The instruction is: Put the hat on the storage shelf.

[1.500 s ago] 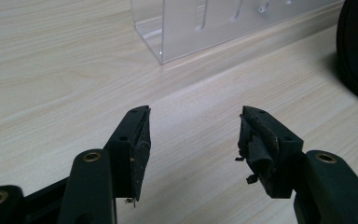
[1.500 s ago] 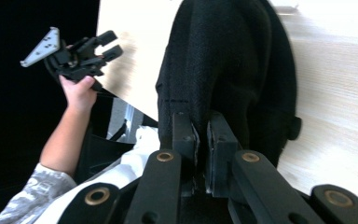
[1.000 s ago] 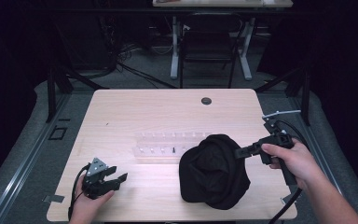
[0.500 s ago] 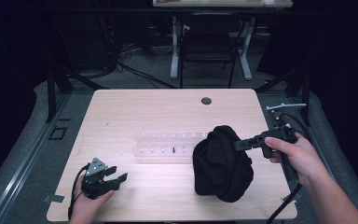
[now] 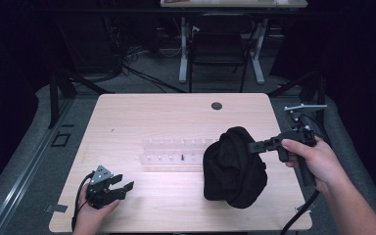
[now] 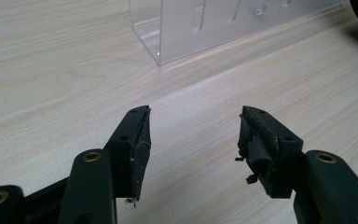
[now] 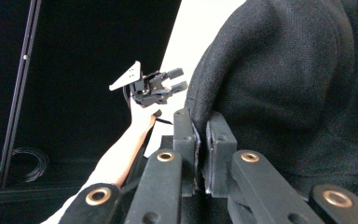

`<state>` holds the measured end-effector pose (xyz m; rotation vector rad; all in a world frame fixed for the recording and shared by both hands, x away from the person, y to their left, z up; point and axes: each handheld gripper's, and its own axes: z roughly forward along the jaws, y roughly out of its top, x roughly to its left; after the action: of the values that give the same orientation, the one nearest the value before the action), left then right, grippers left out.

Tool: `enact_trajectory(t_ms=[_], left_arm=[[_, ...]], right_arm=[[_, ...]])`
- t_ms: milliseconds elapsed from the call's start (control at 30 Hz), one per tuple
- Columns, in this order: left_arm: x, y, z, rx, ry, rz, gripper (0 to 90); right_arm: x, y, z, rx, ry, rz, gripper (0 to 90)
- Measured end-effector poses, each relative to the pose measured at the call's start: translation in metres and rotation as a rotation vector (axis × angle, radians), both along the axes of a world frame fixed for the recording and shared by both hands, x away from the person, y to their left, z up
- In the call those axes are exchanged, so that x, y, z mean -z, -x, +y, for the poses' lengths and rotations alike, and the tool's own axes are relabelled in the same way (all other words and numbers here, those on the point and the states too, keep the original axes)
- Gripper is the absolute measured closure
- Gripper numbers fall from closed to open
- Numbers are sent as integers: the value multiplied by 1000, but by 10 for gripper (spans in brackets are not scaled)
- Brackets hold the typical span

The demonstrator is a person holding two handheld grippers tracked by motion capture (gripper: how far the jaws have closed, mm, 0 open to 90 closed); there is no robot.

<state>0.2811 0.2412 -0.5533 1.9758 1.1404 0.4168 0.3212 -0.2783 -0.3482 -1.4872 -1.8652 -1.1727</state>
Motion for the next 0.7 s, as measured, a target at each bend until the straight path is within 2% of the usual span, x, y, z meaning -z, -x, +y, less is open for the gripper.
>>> enact_trajectory(t_ms=[267,433,700], left_arm=[[0,0,1,6,-4,16,438],[1,-1,0,6,6,13,437],[1,-1,1,8,7,15,435]], right_arm=[[-13,-3,2,7,-13,-16,849],[-19,-6,6,5,-19,-27,850],[-31,-14,14,5,-52,-68,850]])
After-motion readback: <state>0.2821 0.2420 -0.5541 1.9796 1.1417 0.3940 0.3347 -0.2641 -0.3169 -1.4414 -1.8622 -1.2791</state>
